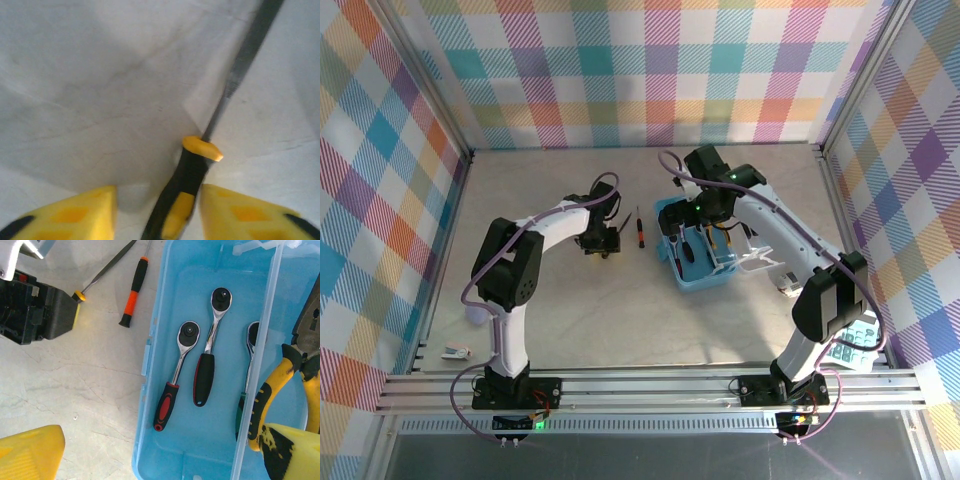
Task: Pack the tool kit
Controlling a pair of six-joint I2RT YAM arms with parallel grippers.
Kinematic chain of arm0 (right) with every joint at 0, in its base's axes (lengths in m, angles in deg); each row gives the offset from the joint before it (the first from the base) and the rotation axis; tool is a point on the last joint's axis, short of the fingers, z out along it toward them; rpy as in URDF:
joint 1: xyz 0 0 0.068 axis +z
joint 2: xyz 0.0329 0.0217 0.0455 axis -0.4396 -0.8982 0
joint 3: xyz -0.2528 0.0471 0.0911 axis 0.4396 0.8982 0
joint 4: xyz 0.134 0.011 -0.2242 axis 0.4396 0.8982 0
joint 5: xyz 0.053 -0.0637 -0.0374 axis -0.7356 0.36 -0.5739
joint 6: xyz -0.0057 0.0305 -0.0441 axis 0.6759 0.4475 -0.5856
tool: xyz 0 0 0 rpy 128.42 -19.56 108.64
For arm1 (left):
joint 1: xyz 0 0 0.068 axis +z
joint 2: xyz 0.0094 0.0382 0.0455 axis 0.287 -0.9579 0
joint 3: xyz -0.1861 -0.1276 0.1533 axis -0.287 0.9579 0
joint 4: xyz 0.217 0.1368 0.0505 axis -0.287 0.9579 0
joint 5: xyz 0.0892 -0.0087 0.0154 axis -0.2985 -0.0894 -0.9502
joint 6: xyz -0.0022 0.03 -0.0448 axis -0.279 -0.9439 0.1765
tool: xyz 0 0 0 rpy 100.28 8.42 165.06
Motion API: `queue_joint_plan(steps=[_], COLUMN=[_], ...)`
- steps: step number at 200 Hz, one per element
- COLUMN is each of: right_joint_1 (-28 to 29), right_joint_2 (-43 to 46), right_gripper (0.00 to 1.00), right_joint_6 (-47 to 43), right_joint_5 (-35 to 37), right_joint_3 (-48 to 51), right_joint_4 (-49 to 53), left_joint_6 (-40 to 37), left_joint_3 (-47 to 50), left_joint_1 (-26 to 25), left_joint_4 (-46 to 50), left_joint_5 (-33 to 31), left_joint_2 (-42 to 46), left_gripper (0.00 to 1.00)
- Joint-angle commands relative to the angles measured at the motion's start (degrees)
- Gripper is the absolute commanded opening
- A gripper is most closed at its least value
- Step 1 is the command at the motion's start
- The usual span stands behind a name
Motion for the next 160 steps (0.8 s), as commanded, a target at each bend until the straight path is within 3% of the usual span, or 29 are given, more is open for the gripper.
queue_joint_plan(steps=[1, 30, 53, 94, 112, 143, 160], right_joint_1=[0.4, 0.3, 0.2, -1.4, -3.3, -6.0, -6.2], right_joint_2=[2.7, 3.2, 3.8, 5.2, 6.5, 7.9, 7.2], right_gripper=[0.99, 0.99, 0.99, 0.99, 0.99, 0.99, 0.99], right_joint_6=[-0.1, 0.2, 0.9, 3.8, 7.1, 14.1, 16.2], right_joint_5=[-0.8, -2.3, -3.7, -10.1, -16.4, -24.3, -25.5], right_joint_3=[-1.2, -1.1, -0.9, 0.2, 2.0, 5.0, 4.5], right_joint_4=[0.9, 0.5, -0.4, -4.4, -8.9, -17.7, -19.4], left_joint_6=[-0.1, -0.3, -0.9, -1.4, -0.4, 10.0, 12.2], left_joint_3=[-0.1, 0.6, 0.6, 0.3, 0.6, 5.5, 5.7], left_joint_1=[-0.6, -0.6, -0.6, -0.6, -0.6, -1.1, -3.2], left_joint_4=[-2.5, -2.2, -0.9, 1.2, -0.9, -18.7, -24.1], left_joint_5=[2.7, 2.5, 2.4, 6.3, 13.8, 37.8, 40.7], left_joint_2=[-2.7, -1.1, 1.5, 10.4, 15.4, 21.2, 22.6], left_gripper=[0.31, 0.1, 0.0, 0.0, 0.0, 0.0, 0.0])
